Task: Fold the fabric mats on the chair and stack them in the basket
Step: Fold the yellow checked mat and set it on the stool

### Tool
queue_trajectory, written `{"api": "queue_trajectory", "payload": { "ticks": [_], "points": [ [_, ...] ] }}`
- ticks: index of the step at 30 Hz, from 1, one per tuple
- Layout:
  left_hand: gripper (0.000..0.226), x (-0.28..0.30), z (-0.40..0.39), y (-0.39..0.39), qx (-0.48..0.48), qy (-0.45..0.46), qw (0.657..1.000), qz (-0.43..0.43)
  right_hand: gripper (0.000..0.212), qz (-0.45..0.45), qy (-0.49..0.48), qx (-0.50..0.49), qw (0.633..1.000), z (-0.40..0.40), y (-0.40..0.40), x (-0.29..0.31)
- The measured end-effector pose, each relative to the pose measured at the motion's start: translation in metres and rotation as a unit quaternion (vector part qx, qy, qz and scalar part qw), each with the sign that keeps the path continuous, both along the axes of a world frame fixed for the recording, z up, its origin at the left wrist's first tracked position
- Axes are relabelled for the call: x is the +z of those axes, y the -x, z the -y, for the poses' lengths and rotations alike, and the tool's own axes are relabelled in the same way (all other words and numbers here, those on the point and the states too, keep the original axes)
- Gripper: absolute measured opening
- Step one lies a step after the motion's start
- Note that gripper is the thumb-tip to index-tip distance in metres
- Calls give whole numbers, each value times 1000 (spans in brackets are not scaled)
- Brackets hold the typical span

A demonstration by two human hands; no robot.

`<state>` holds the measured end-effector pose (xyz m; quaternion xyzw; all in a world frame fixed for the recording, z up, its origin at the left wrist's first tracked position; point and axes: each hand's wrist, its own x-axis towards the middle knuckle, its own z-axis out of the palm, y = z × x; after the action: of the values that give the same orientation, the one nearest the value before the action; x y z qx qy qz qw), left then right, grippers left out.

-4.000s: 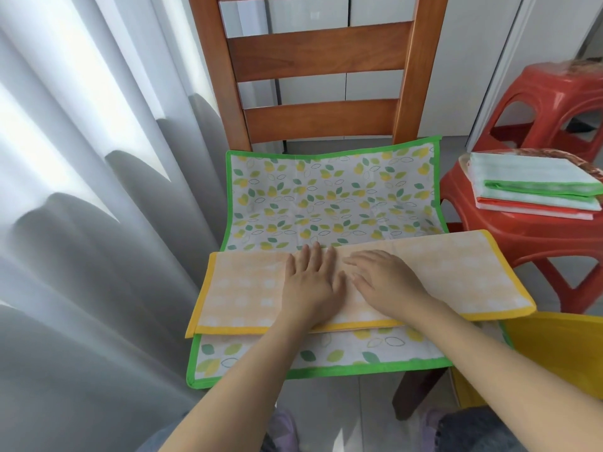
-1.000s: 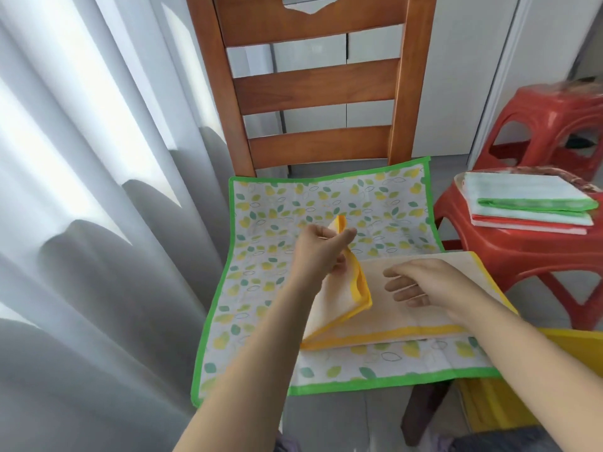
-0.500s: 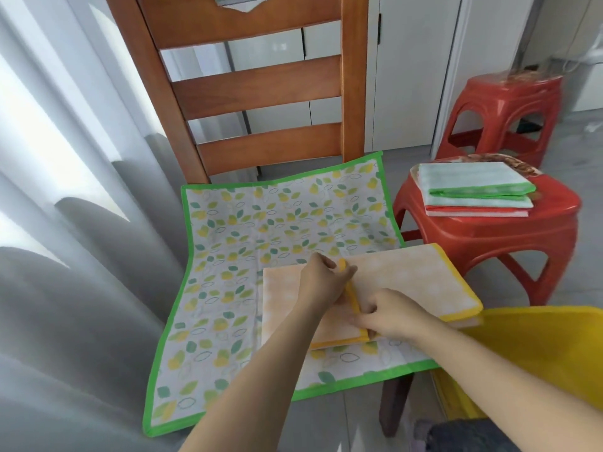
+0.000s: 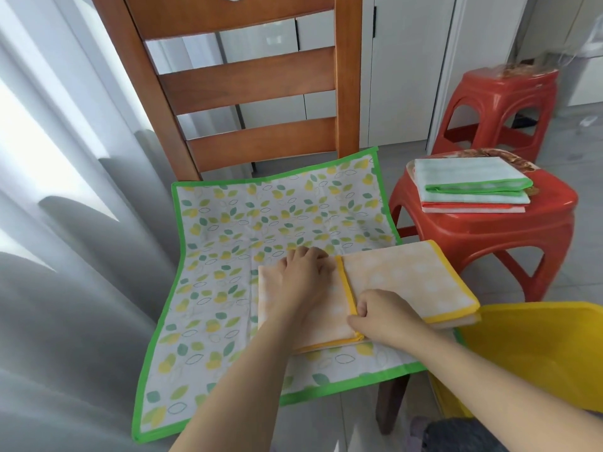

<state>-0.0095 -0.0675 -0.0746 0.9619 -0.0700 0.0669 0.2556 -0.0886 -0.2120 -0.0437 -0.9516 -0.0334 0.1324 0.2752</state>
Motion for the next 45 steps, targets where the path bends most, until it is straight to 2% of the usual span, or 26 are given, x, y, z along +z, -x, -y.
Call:
{"api": "queue_trajectory", "payload": {
  "ticks": [5, 7, 10, 13, 17, 19, 21, 23, 26, 28, 35, 41, 43, 45],
  "points": [
    [17, 17, -6, -8, 43, 22, 998, -38, 20, 13, 51, -9, 999, -1, 2, 8],
    [10, 24, -18, -9, 87, 59, 993, -54, 19, 57, 97, -13, 994, -2, -2, 13],
    [15, 29, -40, -2, 142, 86, 984, -61, 14, 130, 127, -40, 982, -5, -16, 15],
    [19, 31, -61, 15, 183, 58, 980, -53, 17, 150, 117, -55, 980, -14, -35, 8],
    [25, 21, -79, 35, 227, -5, 973, -44, 8, 162, 35, -37, 985, -32, -53, -4],
    [28, 14, -86, 42, 233, 7, 972, -29, 7, 181, 32, -30, 982, -41, -57, -9],
    [33, 11, -90, 52, 206, 9, 978, -9, 10, 194, 38, -28, 980, -47, -60, -12],
    [50, 10, -92, 65, 125, -34, 992, 2, 9, 202, 47, -29, 978, -51, -62, -13],
    [84, 9, -88, 83, -1, -89, 995, -34, 8, 205, 66, -29, 976, -56, -62, -14],
    [98, 4, -86, 86, -23, -97, 992, -72, 9, 207, 85, -28, 974, -57, -61, -16],
    [67, 6, -83, 79, -18, -126, 984, -127, 20, 203, 86, -44, 974, -55, -61, -21],
    [63, 0, -80, 79, -5, -144, 983, -117, 26, 198, 98, -34, 975, -53, -61, -21],
    [67, -3, -81, 79, -3, -152, 982, -112, 34, 215, 139, -8, 967, -57, -55, -15],
    [72, -4, -80, 78, -3, -154, 982, -111, 43, 236, 138, 43, 961, -64, -43, -11]
  ]
}}
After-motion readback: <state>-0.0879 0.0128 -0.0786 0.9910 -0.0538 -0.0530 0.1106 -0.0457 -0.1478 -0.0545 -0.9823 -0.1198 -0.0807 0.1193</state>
